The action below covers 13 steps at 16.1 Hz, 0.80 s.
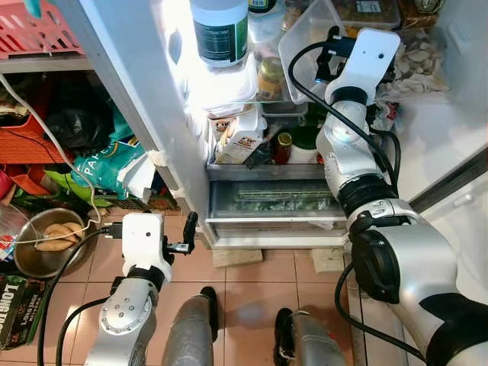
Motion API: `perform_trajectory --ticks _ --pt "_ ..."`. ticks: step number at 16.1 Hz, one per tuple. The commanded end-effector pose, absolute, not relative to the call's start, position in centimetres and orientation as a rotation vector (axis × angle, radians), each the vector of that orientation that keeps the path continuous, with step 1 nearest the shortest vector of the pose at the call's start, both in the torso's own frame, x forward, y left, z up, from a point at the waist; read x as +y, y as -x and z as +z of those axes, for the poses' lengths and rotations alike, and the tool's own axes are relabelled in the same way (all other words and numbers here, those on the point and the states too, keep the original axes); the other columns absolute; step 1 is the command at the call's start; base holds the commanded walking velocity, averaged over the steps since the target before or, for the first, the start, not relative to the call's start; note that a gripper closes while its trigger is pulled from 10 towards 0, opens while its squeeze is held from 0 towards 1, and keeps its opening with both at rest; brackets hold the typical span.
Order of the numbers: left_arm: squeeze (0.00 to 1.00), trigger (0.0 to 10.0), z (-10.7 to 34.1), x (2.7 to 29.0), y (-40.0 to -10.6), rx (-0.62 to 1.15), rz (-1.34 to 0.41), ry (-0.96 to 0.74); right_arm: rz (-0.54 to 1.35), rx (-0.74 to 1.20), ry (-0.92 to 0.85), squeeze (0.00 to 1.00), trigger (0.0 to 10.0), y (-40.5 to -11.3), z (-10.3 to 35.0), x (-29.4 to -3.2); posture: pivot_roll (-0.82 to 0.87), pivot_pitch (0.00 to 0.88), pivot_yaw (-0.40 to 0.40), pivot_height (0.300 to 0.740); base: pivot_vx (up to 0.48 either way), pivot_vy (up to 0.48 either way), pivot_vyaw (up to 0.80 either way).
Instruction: Restocking fridge
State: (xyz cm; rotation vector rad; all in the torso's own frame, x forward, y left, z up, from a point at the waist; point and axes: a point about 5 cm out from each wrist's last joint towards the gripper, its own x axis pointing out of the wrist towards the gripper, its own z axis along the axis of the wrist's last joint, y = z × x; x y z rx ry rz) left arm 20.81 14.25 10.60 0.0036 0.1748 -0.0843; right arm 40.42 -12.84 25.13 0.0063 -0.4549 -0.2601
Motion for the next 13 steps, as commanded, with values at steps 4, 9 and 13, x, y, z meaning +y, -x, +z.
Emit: perform_trajectory --ticks 4,9,13 --pt "0.0 10.0 10.0 14.9 -20.3 0.21 -0.082 -0.023 -0.244 -0.359 -0.044 1.0 10.0 -40.5 23.2 -13.0 0.27 0.205 0.103 0.74 0.0 0.0 0.0" --pt "0.0 10.0 9.9 15.1 -20.2 0.216 -0.088 -0.029 -0.226 -0.339 -0.131 1.0 10.0 -40.5 22.9 -13.7 0.27 0.204 0.116 0.74 0.0 0.0 0.0" --pt "0.0 10.0 10.0 15.1 -20.4 0.214 -0.095 -0.032 -0.207 -0.242 -0.181 0.41 10.0 -40.3 20.7 -13.2 0.27 0.204 0.118 0.74 0.0 0.0 0.0"
